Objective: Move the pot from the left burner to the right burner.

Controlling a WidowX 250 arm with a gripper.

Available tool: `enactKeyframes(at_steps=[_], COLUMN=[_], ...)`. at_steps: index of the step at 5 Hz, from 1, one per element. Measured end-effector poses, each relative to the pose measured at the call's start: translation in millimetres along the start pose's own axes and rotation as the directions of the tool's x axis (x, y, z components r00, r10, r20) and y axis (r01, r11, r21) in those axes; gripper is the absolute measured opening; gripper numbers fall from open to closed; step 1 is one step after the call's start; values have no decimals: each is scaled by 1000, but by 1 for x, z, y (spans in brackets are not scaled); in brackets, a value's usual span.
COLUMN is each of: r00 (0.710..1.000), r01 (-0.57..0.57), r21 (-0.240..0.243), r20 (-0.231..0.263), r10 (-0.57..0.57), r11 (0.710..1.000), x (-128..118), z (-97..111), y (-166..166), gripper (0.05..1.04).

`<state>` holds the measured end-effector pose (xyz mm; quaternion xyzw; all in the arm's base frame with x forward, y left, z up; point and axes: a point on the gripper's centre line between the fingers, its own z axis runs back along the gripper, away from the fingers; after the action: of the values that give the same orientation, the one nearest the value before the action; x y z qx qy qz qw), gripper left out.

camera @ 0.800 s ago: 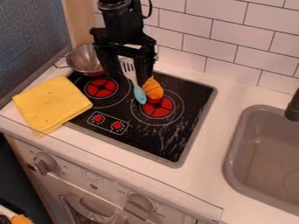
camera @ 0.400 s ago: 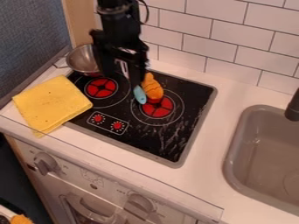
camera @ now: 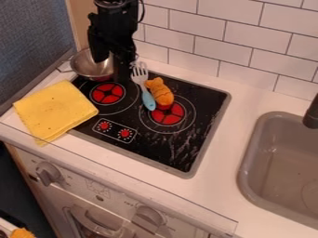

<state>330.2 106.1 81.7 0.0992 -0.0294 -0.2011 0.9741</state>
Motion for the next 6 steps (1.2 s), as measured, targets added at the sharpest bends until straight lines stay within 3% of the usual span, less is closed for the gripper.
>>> enactKeyframes(at_steps=[1, 3, 4, 5, 6], r00=[995, 990, 987, 989, 989], r01=[75, 131, 160, 148, 142], r21=[118, 180, 182, 215, 228], r20=[62, 31, -21, -40, -84], r10=[-82, -139, -159, -143, -126], r11=[990, 975, 970, 965, 963], x=[10, 28, 30, 31, 28], z=[-10, -43, -65, -69, -75], y=[13, 31, 34, 43, 47], gripper=[1001, 1000, 928, 716, 429])
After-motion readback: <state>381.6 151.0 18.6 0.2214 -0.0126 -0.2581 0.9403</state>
